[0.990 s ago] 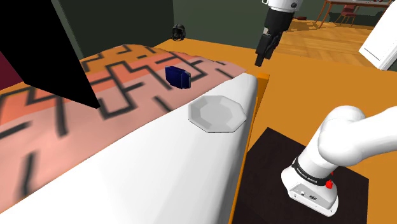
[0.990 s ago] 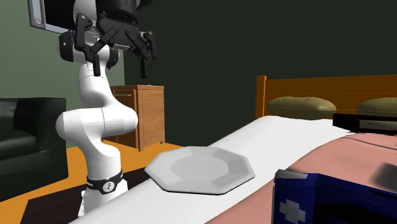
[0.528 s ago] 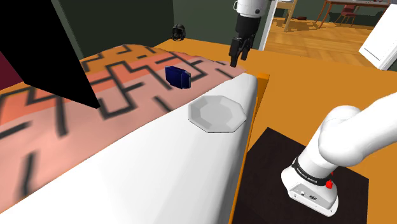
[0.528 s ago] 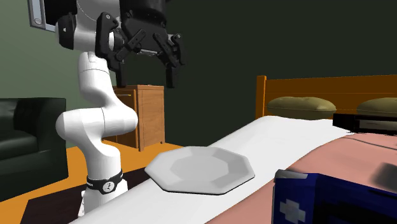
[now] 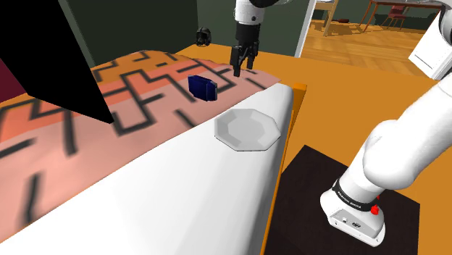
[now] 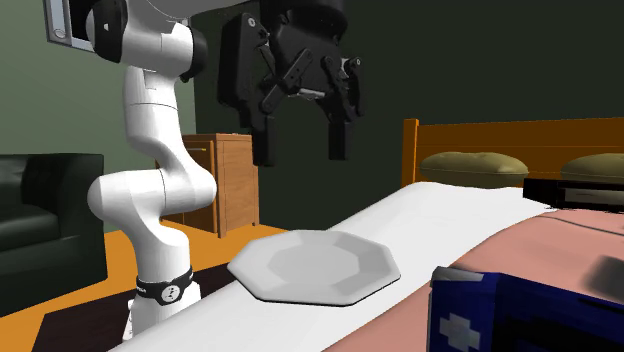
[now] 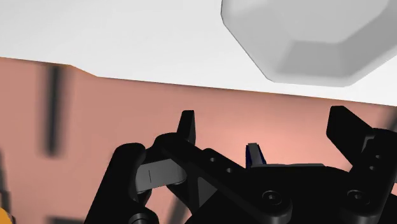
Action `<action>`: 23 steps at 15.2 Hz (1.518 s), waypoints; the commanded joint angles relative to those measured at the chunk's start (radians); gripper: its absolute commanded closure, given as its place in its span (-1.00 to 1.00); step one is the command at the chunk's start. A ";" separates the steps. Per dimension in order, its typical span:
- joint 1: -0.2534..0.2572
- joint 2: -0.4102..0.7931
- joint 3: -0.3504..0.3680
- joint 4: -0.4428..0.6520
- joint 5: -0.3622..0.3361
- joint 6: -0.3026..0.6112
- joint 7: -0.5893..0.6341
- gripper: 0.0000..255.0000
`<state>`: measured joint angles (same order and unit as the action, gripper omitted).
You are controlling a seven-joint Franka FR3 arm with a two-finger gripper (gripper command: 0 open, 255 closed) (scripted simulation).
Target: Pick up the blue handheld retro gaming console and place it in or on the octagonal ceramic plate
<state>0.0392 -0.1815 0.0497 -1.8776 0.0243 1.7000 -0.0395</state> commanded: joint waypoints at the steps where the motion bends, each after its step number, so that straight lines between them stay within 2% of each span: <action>1: 0.005 0.087 0.007 0.076 -0.003 0.003 0.004 -1.00; 7: 0.024 0.346 0.026 0.342 -0.021 -0.027 0.017 -1.00; 11: 0.043 0.540 0.034 0.577 -0.037 -0.084 0.025 -1.00; 12: 0.044 0.555 0.034 0.596 -0.038 -0.089 0.025 -1.00; 19: 0.042 0.536 0.034 0.467 -0.036 0.022 0.025 -1.00; 23: 0.042 0.536 0.034 0.467 -0.036 0.022 0.025 -1.00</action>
<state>0.0815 0.3548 0.0832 -1.4094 -0.0121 1.7204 -0.0152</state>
